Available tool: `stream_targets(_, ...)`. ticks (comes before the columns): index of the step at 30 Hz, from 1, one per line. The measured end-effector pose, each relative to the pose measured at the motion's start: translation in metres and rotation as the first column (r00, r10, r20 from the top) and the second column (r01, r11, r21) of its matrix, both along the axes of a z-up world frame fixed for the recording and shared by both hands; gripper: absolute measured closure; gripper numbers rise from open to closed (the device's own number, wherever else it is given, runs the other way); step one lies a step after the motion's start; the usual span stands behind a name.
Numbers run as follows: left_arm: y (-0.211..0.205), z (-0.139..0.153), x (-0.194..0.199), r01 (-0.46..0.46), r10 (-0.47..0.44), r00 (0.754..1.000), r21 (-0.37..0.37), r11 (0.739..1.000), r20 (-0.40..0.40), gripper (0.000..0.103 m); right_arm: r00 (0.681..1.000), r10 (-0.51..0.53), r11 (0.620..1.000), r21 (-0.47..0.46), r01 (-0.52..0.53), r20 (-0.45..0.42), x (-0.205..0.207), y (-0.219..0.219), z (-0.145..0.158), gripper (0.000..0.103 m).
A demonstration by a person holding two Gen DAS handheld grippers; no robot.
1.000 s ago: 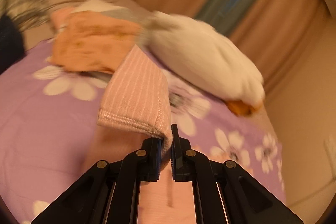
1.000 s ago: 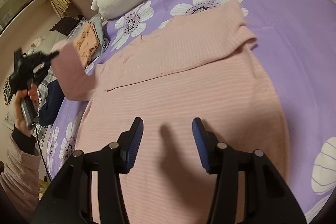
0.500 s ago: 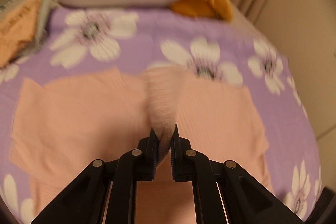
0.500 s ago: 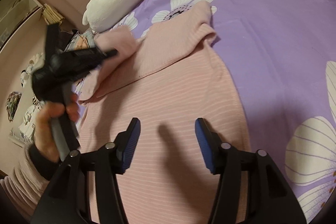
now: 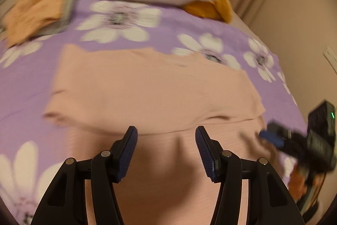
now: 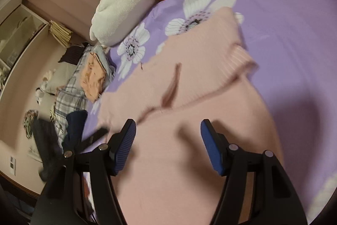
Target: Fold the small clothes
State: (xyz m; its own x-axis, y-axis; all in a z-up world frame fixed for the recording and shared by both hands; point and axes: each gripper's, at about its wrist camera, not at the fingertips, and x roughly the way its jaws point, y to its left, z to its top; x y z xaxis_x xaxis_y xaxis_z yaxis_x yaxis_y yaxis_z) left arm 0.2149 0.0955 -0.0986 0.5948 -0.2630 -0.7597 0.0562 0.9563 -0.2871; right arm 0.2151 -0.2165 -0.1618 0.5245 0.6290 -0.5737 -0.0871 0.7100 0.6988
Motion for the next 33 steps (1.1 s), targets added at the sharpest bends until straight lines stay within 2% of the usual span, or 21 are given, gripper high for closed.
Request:
stream_targets(3, 0.038, 0.001, -0.019, -0.093, 0.093, 0.996, 0.016, 0.996, 0.014, 0.047, 1.000, 0.009, 0.999, -0.030, -0.010, -0.013, 0.030, 0.016, 0.000, 0.039)
stream_targets(5, 0.063, 0.001, -0.030, -0.141, 0.141, 0.990, -0.008, 0.990, 0.010, 0.047, 1.000, 0.013, 0.998, -0.064, -0.015, -0.023, 0.047, 0.026, -0.001, 0.039)
stream_targets(6, 0.074, 0.000, -0.034, -0.158, 0.158, 0.987, -0.033, 0.987, 0.007, 0.047, 0.999, 0.017, 0.997, -0.081, -0.019, -0.029, 0.056, 0.031, -0.003, 0.041)
stream_targets(8, 0.094, -0.003, -0.040, -0.174, 0.174, 0.985, -0.139, 0.975, -0.012, 0.047, 0.997, 0.021, 0.992, -0.124, -0.029, -0.068, 0.070, 0.042, -0.010, 0.046)
stream_targets(10, 0.110, -0.007, -0.042, -0.178, 0.178, 0.984, -0.272, 0.946, -0.023, 0.047, 0.997, 0.032, 0.986, -0.160, -0.043, -0.070, 0.076, 0.049, -0.011, 0.067)
stream_targets(13, 0.117, -0.012, -0.035, -0.170, 0.172, 0.985, -0.388, 0.906, -0.030, 0.047, 0.997, 0.052, 0.966, -0.248, -0.066, -0.061, 0.080, 0.063, -0.010, 0.093)
stream_targets(17, 0.109, -0.018, -0.016, -0.137, 0.137, 0.990, -0.465, 0.875, -0.033, 0.047, 0.997, 0.057, 0.947, -0.315, -0.069, -0.045, 0.085, 0.071, -0.003, 0.095)
stream_targets(20, 0.103, -0.025, 0.004, -0.120, 0.119, 0.992, -0.526, 0.842, -0.036, 0.047, 0.999, 0.044, 0.961, -0.272, -0.042, 0.001, 0.086, 0.066, 0.015, 0.096)
stream_targets(22, 0.099, -0.030, 0.018, -0.146, 0.142, 0.989, -0.531, 0.835, -0.050, 0.047, 0.999, 0.038, 0.969, -0.246, -0.031, 0.025, 0.087, 0.062, 0.028, 0.096)
stream_targets(27, 0.091, -0.041, 0.038, -0.230, 0.224, 0.972, -0.432, 0.872, -0.065, 0.047, 0.994, 0.027, 0.974, -0.227, -0.003, 0.103, 0.085, 0.059, 0.062, 0.096)
stream_targets(29, 0.091, -0.042, 0.039, -0.256, 0.258, 0.965, -0.423, 0.869, -0.053, 0.047, 0.991, 0.003, 0.977, -0.211, 0.026, 0.136, 0.080, 0.048, 0.070, 0.096)
stream_targets(31, 0.091, -0.041, 0.035, -0.275, 0.285, 0.958, -0.402, 0.873, -0.037, 0.047, 0.991, -0.021, 0.975, -0.216, 0.049, 0.131, 0.079, 0.041, 0.068, 0.096)
stream_targets(33, 0.088, -0.040, 0.032, -0.265, 0.275, 0.961, -0.384, 0.885, -0.028, 0.047, 0.994, -0.039, 0.967, -0.246, 0.062, 0.098, 0.080, 0.030, 0.054, 0.095)
